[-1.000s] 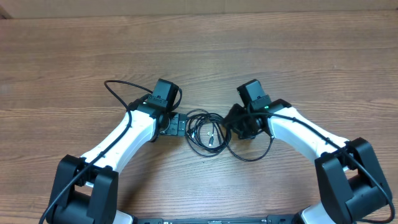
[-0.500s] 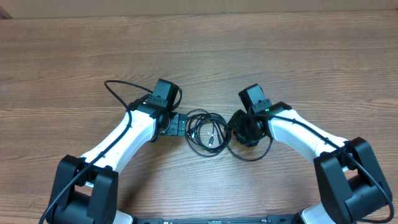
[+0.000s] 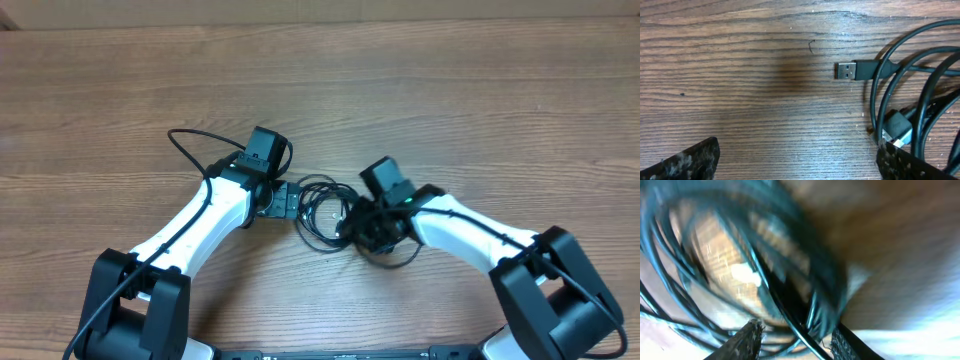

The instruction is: Untangle cables

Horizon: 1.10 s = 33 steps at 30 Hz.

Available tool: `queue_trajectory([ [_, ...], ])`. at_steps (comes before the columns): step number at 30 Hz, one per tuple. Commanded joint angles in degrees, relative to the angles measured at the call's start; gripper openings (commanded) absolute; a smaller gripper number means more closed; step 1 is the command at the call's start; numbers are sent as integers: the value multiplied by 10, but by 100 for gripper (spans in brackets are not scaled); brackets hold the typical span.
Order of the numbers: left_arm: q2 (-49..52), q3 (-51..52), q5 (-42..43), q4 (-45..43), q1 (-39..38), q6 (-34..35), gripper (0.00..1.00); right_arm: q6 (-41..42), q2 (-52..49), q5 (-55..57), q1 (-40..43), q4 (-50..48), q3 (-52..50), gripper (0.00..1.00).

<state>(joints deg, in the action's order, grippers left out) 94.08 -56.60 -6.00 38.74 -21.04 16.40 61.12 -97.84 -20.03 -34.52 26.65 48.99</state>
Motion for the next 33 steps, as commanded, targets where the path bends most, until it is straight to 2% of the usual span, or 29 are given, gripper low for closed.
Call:
queue_trajectory([
  [1,-6,2,5,-2,-3,5,100,37,-6,-3,-40,-5,-14,44],
  [7,-6,2,-2,0,-3,3,100,51,-6,-5,-94,-41,-14,45],
  [11,-6,2,-2,0,-3,3,100,49,-5,-22,-99,-43,-9,45],
  [17,-6,2,-2,0,-3,3,100,-3,-2,-51,-89,-29,43,51],
  [21,-6,2,-2,0,-3,3,100,-54,0,-39,-71,-23,69,57],
  [24,-6,2,-2,0,-3,3,100,-77,0,-6,-50,-9,70,58],
  [26,-6,2,-2,0,-3,3,100,-83,0,23,-33,6,70,63],
  [30,-6,2,-2,0,-3,3,100,-150,0,38,6,6,70,74],
  [33,-6,2,-1,0,-3,3,100,-165,0,48,35,7,70,76],
])
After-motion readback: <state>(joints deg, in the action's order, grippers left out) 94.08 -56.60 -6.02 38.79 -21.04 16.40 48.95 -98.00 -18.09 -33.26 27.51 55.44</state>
